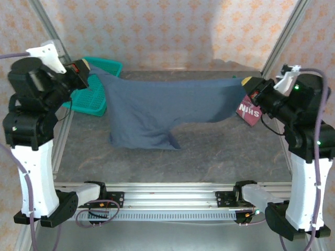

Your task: Fold and stack the t-shirts

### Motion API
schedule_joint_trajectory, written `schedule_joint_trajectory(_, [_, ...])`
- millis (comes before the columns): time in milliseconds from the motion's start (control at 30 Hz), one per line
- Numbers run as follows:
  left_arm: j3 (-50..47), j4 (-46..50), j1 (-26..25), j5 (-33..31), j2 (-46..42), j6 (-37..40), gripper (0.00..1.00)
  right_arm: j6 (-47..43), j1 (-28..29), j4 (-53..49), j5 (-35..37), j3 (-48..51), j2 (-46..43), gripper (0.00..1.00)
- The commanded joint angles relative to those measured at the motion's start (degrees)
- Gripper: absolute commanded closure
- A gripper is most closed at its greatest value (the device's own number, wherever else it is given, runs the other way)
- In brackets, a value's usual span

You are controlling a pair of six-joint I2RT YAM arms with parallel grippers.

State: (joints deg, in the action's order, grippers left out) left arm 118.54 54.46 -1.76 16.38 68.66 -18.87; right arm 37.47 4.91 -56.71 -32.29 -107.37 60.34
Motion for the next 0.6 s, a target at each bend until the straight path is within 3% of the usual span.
schedule_joint_trajectory(0, [6.7,2.8,0.5,-1.8,2.3,3.8,1.00,1.2,-0.4,-4.1,1.7,-7.8,2.2,1.00])
schedule_joint_trajectory(100, [12.0,2.5,0.4,-0.6,6.1,4.0,1.00,0.1,-0.4,-6.5,1.2,-14.8,6.0,1.00])
schedule_joint_trajectory(267, [20.4,0.6,0.5,2.6,15.2,3.1,1.00,-2.6,-0.5,-5.7,0.7,-18.1,12.8,1.00])
schedule_joint_trajectory(567, [37.5,-2.9,0.5,7.6,38.1,-0.5,1.00,-2.1,-6.1,8.5,-7.2,-18.9,31.2,1.00])
